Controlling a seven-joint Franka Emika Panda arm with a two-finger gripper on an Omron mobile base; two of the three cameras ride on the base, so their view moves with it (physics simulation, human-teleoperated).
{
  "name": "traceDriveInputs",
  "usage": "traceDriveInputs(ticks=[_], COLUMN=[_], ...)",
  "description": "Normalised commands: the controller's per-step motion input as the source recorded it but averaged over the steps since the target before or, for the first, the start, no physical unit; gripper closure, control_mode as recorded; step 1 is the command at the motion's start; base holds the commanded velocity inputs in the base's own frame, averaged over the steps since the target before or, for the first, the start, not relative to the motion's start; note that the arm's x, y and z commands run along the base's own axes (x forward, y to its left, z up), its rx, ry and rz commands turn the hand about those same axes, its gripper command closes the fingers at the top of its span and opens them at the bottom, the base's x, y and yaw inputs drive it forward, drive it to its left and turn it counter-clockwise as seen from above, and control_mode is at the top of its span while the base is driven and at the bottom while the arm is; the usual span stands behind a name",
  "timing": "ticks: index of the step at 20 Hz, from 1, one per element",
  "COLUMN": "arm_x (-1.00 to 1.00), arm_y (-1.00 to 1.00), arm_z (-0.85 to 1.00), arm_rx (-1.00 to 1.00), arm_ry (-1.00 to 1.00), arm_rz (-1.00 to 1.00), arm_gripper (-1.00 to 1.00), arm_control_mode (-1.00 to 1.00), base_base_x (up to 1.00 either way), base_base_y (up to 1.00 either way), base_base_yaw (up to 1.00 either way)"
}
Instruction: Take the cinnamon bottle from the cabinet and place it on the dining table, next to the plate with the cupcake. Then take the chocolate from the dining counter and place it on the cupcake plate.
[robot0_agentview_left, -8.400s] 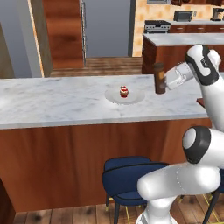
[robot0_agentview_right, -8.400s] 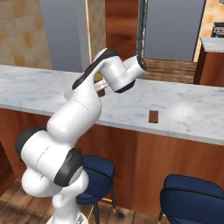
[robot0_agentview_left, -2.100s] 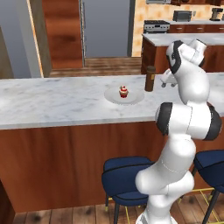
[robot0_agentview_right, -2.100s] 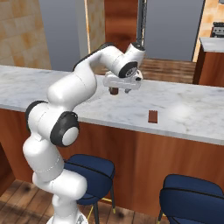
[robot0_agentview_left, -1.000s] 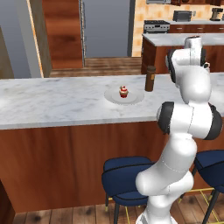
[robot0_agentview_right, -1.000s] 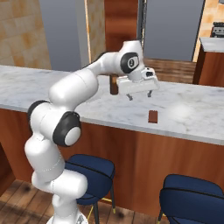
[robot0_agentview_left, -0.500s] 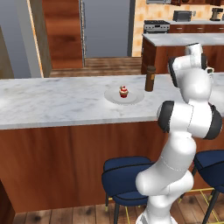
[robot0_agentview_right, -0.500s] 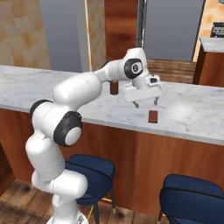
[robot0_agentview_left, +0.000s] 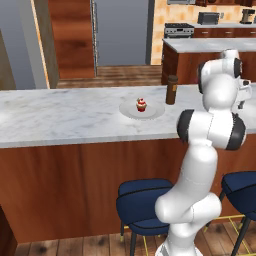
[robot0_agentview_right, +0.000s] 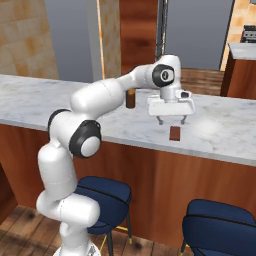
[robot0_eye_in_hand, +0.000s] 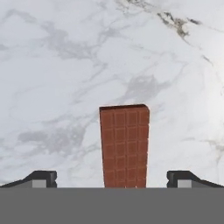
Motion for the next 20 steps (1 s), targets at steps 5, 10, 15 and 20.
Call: traceDriveInputs(ticks=[5, 10, 15, 20], arm_x=[-0.1, -0.09, -0.02, 0.0], arm_y=[-0.06, -0.02, 0.03, 0.0], arm_z=[-0.07, -0.25, -0.35, -0.21], arm_rx=[0.03, 0.0, -0.02, 0.0], arm_ry=[0.0, 0.0, -0.02, 0.0], arm_rz=[-0.01, 0.0, 0.0, 0.0], arm_gripper=[-1.0, -1.0, -1.0, -1.0], arm_control_mode=[-1.0, -1.0, -1.0, -1.0], base_base_x=[0.0, 0.0, 0.0, 0.0], base_base_y=[0.0, 0.0, 0.0, 0.0], base_base_yaw=[0.0, 0.0, 0.0, 0.0])
